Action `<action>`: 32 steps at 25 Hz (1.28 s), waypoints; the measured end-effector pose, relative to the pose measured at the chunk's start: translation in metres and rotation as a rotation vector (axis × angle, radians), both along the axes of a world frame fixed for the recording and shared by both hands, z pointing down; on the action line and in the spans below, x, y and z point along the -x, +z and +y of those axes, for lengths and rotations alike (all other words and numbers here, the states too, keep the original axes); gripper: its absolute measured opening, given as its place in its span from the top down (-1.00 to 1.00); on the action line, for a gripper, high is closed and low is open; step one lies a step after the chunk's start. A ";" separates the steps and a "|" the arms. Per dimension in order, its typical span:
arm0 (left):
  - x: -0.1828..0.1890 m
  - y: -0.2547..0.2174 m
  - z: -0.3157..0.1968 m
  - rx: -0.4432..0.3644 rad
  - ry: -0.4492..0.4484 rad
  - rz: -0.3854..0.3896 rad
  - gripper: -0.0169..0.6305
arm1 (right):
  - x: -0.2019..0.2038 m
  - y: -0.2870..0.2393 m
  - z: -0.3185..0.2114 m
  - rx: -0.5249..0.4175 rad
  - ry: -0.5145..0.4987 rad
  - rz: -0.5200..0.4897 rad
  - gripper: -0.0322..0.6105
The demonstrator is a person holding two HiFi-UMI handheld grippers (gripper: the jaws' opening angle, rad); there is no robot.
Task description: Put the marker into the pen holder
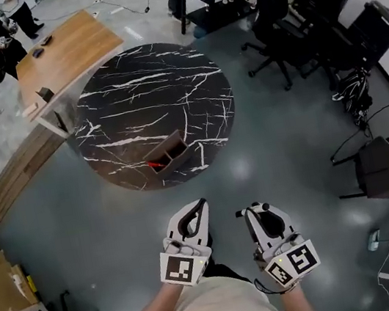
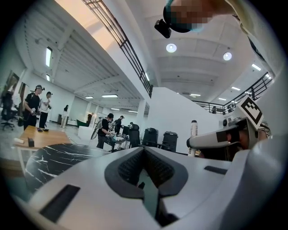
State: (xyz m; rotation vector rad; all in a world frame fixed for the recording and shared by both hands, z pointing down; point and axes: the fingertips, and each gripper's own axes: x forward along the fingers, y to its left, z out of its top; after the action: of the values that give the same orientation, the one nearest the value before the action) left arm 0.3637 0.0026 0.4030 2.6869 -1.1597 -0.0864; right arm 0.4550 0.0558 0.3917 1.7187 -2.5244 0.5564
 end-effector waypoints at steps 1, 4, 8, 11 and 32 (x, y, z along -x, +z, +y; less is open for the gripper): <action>0.001 0.001 -0.012 0.008 -0.016 0.002 0.92 | 0.002 -0.002 -0.016 -0.003 -0.023 0.004 0.64; 0.009 0.001 -0.045 0.007 -0.054 -0.008 0.92 | 0.011 -0.005 -0.064 -0.016 -0.087 0.012 0.64; 0.027 0.004 -0.080 -0.024 -0.115 -0.025 0.92 | 0.028 -0.003 -0.121 -0.026 -0.151 -0.005 0.64; 0.049 0.013 -0.097 0.015 -0.206 -0.016 0.92 | 0.042 0.000 -0.160 -0.038 -0.193 -0.011 0.64; 0.109 0.109 -0.155 0.148 -0.533 -0.070 0.92 | 0.103 0.168 -0.286 -0.023 -0.435 0.130 0.64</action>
State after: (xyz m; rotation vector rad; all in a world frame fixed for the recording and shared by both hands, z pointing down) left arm 0.2544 -0.1521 0.5115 2.2063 -1.7957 0.0108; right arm 0.3525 -0.2306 0.5599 1.1088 -2.6920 0.3710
